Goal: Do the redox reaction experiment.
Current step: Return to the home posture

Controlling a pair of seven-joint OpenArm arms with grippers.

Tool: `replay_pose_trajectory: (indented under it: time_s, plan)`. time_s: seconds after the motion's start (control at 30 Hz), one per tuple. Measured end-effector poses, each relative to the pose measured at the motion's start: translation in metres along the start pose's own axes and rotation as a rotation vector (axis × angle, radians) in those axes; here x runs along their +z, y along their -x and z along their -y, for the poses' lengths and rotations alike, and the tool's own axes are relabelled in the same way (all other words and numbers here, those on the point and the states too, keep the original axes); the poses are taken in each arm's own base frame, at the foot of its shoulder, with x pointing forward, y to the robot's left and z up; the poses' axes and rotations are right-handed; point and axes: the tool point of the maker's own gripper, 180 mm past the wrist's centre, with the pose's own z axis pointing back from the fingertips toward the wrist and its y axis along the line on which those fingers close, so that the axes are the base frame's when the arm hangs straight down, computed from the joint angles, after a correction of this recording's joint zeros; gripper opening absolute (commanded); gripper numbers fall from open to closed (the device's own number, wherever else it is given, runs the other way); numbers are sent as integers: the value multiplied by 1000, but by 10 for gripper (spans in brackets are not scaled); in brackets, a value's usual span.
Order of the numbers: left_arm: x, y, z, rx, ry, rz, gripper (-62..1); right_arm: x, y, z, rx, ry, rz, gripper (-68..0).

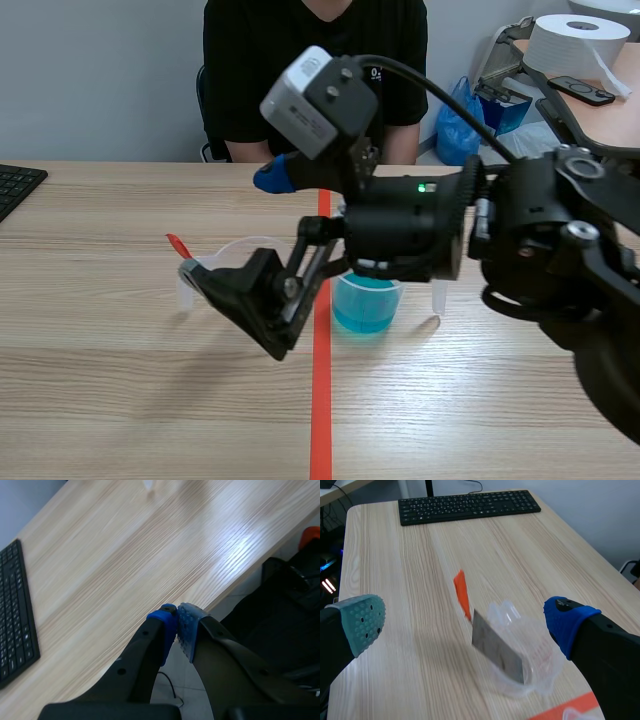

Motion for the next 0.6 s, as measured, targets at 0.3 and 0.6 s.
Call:
replay_pose_trajectory:
  time_s: [0.3, 0.6]
  plan:
    - [-3, -44, -21, 9, 4, 123, -24, 71, 0, 7, -39, 137, -20, 4]
    - [-11, -57, -41, 118, -59, 184, 14, 118, 7, 0, -85, 245, -81, 4]
